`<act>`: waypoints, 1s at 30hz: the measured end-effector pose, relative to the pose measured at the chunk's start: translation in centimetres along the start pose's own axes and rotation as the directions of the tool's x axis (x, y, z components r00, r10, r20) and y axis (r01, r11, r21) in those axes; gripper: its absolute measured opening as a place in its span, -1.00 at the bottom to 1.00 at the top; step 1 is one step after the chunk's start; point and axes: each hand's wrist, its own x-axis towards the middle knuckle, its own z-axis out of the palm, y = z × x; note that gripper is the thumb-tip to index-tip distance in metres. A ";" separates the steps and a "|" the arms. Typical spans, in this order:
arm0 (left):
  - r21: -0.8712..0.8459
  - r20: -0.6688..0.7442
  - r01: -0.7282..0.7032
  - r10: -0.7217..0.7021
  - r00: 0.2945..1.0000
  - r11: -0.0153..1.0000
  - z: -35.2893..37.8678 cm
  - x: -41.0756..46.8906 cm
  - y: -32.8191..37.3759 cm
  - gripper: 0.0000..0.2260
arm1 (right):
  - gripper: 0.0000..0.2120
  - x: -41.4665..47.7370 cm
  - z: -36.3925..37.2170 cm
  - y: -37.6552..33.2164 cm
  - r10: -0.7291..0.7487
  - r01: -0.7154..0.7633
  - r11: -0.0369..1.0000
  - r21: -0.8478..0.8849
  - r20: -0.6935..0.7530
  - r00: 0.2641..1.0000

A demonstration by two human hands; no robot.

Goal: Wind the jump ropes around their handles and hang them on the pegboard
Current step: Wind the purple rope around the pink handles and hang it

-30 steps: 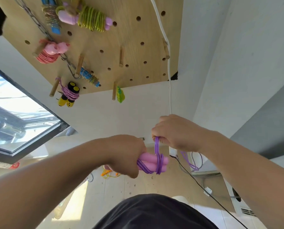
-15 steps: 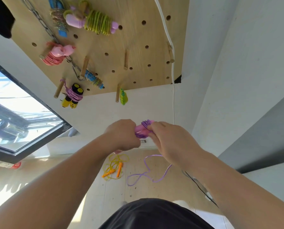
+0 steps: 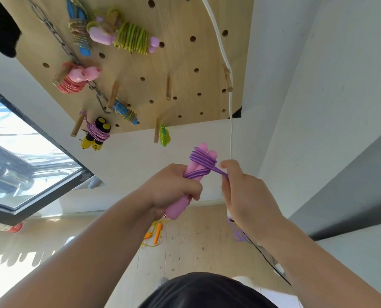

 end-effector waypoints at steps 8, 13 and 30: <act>-0.226 0.208 0.032 0.017 0.978 0.974 -0.3 -1.1 0.2 -0.82 | -0.73 0.1 -1.8 0.8 -0.114 0.099 0.922 0.373 0.019 0.993; -0.250 0.225 0.019 0.039 0.974 0.968 -0.8 -0.9 0.0 -0.84 | -0.63 0.0 -2.3 0.8 -0.067 0.052 0.902 0.429 0.019 0.998; 0.627 0.616 -0.300 -0.222 0.756 0.719 -0.3 -2.4 2.2 -0.79 | -0.74 1.3 0.0 3.8 -0.457 0.433 0.888 0.153 0.398 0.795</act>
